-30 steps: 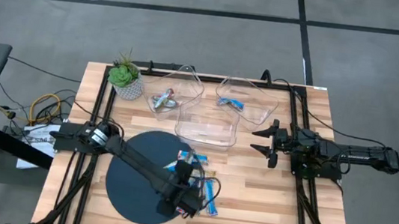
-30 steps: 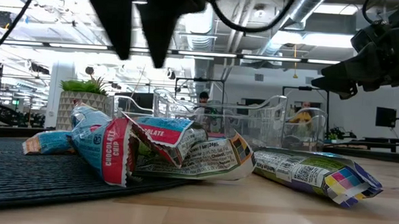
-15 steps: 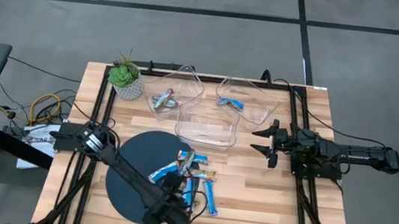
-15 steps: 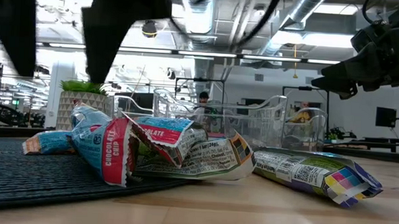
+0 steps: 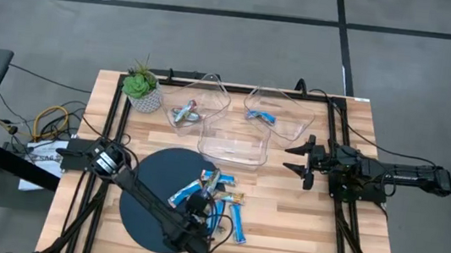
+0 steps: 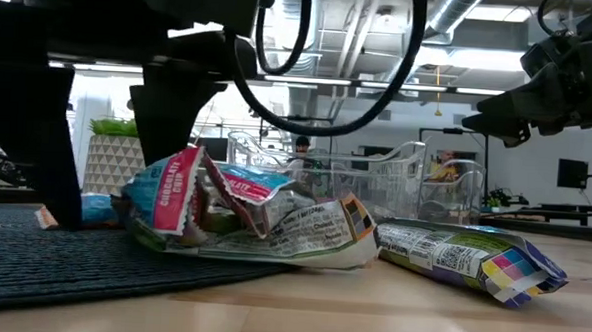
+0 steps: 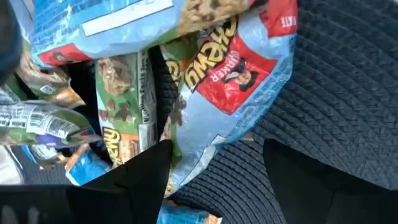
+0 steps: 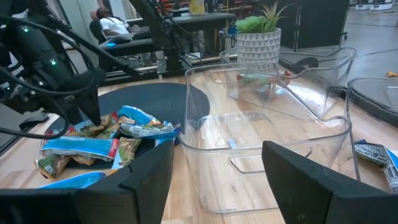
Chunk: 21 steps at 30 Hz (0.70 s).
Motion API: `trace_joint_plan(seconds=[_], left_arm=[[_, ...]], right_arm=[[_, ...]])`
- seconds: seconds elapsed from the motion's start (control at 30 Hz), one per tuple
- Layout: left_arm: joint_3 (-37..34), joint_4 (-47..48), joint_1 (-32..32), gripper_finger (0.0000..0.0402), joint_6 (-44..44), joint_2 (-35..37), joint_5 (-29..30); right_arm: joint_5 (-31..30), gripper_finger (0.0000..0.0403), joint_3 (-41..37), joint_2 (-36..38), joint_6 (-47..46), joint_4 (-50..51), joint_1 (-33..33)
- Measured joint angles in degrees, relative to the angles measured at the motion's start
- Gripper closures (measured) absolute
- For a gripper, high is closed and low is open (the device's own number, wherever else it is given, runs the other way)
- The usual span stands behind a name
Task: Pick and place Granola Bars by type
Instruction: Put the red granola bar into the left transparent bin
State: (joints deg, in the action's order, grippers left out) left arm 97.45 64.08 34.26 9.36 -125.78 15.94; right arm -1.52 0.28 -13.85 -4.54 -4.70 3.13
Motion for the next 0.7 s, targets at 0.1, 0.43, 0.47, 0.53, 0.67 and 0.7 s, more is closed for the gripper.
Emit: trace_joint_plan(seconds=[0.1, 0.43, 0.47, 0.53, 0.67, 0.7], left_arm=[[-0.5, -1.4, 0.0, 0.0155, 0.0, 0.0, 1.3], [-2.1, -7.4, -0.2, 0.0227, -0.3, 0.0, 2.5], [-2.1, -7.6, -0.2, 0.0241, -0.3, 0.0, 2.4], [-2.1, -7.7, -0.2, 0.0269, -0.3, 0.0, 2.1], [-1.7, -7.5, -0.2, 0.0314, -0.3, 0.0, -0.1], [-1.7, -7.4, -0.2, 0.0321, -0.3, 0.1, -0.9]], right_arm=[[0.0, 0.0163, 0.0, 0.0, 0.0, 0.0, 0.0], [0.0, 0.0163, 0.0, 0.0, 0.0, 0.0, 0.0], [0.0, 0.0163, 0.0, 0.0, 0.0, 0.0, 0.0], [0.0, 0.0163, 0.0, 0.0, 0.0, 0.0, 0.0], [0.0, 0.0163, 0.0, 0.0, 0.0, 0.0, 0.0], [0.0, 0.0163, 0.0, 0.0, 0.0, 0.0, 0.0]])
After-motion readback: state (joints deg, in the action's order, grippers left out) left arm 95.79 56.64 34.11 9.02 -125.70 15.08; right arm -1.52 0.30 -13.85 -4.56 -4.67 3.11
